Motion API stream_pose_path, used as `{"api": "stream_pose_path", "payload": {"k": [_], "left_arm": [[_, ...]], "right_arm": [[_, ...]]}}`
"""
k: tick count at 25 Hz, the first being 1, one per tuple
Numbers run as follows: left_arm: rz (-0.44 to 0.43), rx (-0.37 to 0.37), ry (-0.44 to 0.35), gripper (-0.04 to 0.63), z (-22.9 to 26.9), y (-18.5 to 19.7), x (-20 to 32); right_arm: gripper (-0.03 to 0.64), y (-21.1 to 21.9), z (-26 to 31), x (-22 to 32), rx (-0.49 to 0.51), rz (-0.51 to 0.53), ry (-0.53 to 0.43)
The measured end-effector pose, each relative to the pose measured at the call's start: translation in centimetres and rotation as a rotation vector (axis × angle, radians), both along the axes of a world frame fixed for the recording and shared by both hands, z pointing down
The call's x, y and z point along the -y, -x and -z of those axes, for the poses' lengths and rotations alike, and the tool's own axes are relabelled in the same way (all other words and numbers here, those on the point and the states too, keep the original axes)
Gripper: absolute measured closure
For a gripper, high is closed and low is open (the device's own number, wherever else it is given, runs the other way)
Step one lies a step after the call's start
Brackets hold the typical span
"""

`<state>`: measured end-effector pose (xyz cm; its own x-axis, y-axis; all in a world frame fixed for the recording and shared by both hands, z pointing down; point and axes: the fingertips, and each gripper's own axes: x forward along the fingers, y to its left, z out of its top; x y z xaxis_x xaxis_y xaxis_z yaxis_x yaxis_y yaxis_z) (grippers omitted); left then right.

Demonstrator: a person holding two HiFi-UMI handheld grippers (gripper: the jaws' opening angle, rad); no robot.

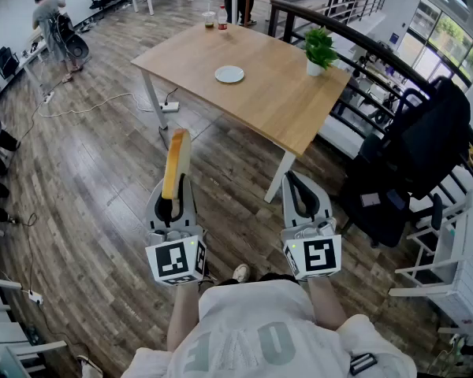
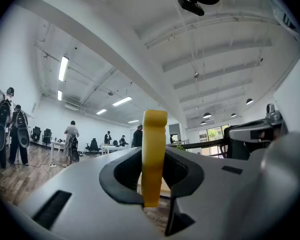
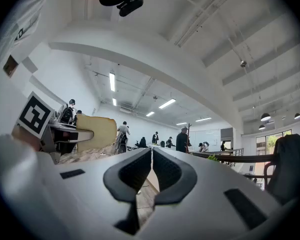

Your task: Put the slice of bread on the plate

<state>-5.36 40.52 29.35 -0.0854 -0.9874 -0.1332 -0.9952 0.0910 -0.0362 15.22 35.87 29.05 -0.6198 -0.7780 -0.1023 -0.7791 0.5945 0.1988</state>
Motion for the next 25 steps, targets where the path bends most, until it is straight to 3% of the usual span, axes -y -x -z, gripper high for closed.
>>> {"api": "stream_pose_path", "payload": {"k": [6,18,25], "left_arm": [[0.003,0.019,-0.063,0.502,1.6,0.6,2.1],[0.060,0.045,0.008,0.502,-2.3,6.3,3.7],[0.051,0.017,0.016,0.502,-3.8,6.8,7.7]], "right_arm": [[0.591,-0.3,1.0,2.8,-0.009,-0.010,-0.036],[0.592,4.1,-1.8,4.9,0.000,0.024,0.015],[0.592,3.8,-2.6,8.2,-0.048,0.011,0.027]]}}
